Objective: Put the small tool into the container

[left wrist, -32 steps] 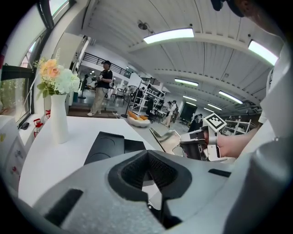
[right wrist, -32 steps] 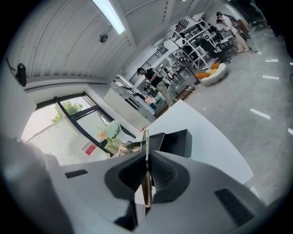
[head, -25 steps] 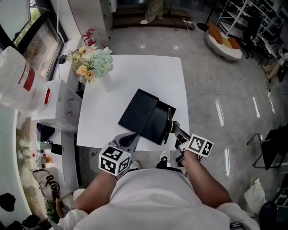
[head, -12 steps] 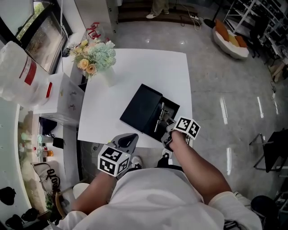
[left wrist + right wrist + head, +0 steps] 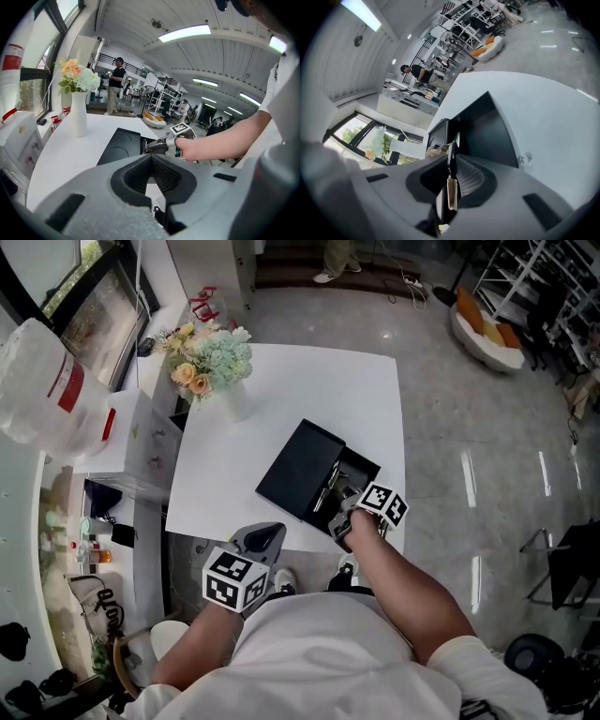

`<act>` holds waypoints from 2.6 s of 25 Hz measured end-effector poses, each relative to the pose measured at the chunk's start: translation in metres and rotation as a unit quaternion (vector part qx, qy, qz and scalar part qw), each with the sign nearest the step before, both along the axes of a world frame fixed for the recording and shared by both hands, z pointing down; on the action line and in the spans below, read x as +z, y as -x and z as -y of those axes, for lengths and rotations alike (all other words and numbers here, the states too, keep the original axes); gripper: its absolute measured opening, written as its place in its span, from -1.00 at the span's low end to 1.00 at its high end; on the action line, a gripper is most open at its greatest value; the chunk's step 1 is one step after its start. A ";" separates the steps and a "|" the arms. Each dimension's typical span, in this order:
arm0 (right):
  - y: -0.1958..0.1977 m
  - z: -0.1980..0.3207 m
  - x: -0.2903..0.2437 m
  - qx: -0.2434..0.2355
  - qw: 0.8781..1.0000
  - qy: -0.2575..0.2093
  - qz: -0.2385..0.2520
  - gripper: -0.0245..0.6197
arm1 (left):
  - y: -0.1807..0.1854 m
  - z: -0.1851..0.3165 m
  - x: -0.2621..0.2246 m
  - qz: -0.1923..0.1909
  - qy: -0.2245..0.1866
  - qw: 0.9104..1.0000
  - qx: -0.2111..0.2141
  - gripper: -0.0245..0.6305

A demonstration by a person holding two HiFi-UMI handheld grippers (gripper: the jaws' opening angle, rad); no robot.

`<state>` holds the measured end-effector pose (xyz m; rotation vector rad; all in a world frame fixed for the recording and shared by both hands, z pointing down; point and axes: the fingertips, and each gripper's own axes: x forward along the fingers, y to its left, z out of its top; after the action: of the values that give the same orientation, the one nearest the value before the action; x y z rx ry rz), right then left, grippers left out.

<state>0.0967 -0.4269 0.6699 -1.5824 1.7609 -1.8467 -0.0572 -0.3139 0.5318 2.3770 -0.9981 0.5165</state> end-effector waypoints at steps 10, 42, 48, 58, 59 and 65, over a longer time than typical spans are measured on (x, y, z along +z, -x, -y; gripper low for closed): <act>0.008 -0.001 0.018 -0.023 1.000 0.013 -0.014 -0.74 | 0.003 0.003 -0.001 0.000 0.000 1.000 -0.003 -0.90; -0.004 -0.034 -0.050 -0.132 0.986 -0.054 -0.088 -0.32 | -0.012 0.002 -0.006 -0.009 -0.008 0.999 0.030 -0.90; 0.003 -0.059 -0.104 -0.190 0.954 -0.160 -0.170 -0.43 | -0.016 0.002 -0.015 -0.016 -0.024 0.999 0.044 -0.90; 0.006 -0.133 -0.164 -0.185 0.911 -0.267 -0.254 -0.87 | -0.019 -0.020 -0.031 -0.018 -0.046 0.994 0.099 -0.90; 0.006 -0.136 -0.169 -0.180 0.909 -0.273 -0.257 -0.90 | -0.019 -0.022 -0.033 -0.019 -0.048 0.993 0.102 -0.90; 0.008 -0.155 -0.195 -0.187 0.886 -0.316 -0.284 -0.90 | -0.020 -0.033 -0.045 -0.018 -0.064 0.993 0.100 -0.90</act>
<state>0.0888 -0.2722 0.4749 -1.6539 2.6997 -0.7221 -0.0372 -0.2807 0.4873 2.6083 -0.8019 0.4940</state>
